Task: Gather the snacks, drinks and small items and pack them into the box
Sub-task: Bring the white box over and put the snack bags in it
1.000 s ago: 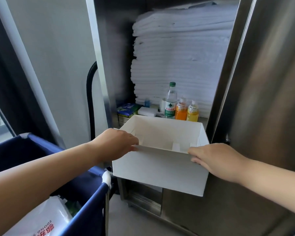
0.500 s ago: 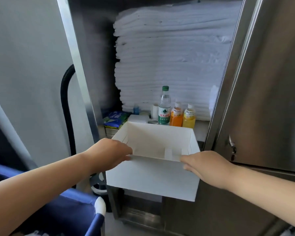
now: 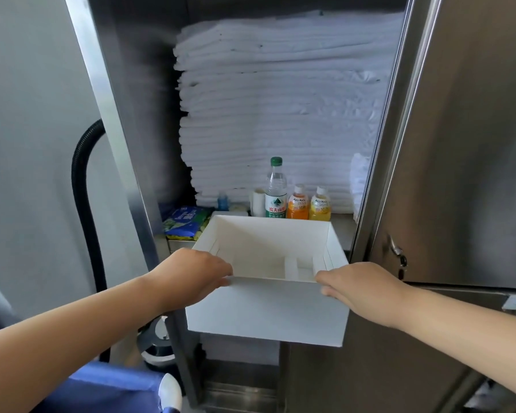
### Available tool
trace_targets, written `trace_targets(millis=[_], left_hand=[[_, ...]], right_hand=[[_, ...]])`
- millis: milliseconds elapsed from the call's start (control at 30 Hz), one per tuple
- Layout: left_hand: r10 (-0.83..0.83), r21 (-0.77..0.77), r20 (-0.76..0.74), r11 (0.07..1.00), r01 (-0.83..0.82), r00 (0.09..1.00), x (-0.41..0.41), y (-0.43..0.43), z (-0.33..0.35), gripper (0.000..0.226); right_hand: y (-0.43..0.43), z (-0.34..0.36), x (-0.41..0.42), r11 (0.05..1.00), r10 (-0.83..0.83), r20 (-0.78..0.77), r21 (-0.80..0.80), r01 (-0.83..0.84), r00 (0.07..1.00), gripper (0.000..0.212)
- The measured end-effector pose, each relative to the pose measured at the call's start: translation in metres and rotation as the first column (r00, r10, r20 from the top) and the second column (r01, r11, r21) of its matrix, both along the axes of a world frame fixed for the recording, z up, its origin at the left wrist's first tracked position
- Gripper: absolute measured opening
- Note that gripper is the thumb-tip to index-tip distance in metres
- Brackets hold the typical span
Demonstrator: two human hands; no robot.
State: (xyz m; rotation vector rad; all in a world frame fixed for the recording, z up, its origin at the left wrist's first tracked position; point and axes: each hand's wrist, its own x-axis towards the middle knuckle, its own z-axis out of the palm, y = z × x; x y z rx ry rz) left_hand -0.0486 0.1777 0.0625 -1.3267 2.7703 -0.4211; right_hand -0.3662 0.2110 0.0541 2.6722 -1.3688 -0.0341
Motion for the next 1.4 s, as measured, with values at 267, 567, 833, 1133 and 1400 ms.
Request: trace_targets(millis=[267,567,833,1133,1400], left_hand=[[-0.013,0.028,-0.008,1.000,0.014,1.000,0.006,-0.009,-0.024,0.026],[0.067,0.070,-0.093,0.996,-0.061,0.993,0.018,-0.017,-0.035,0.026],[0.135,0.111,-0.205,0.987,-0.113,0.969,0.030,-0.032,-0.037,0.026],[0.148,0.175,-0.327,0.980,-0.095,0.933,0.038,-0.036,-0.041,0.021],[0.214,0.508,-0.298,0.861,-0.036,0.930,0.044,-0.061,-0.031,0.066]], right_hand=[[-0.015,-0.022,0.007,1.000,0.018,-0.011,0.024,-0.017,1.000,0.021],[-0.032,-0.035,0.018,0.999,0.024,0.031,0.026,-0.025,0.999,0.019],[-0.055,-0.023,0.037,0.983,-0.096,0.313,0.177,0.041,0.945,0.037],[-0.134,-0.037,0.030,0.903,-0.376,0.153,0.280,0.325,0.914,0.062],[-0.169,-0.046,0.023,0.947,-0.268,0.145,0.221,0.233,0.952,0.059]])
